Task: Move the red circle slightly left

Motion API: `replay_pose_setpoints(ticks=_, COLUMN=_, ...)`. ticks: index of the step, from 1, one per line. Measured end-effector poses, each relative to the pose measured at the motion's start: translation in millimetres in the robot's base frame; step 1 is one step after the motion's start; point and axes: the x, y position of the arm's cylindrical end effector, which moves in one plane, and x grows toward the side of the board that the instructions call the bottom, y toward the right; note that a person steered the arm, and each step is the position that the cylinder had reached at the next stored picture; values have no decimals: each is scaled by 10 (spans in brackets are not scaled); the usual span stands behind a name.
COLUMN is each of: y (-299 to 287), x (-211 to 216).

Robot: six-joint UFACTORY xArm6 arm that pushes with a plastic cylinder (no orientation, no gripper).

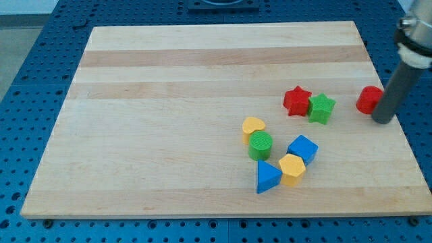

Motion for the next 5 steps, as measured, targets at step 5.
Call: replay_pose_setpoints(ticks=5, y=49, x=-280)
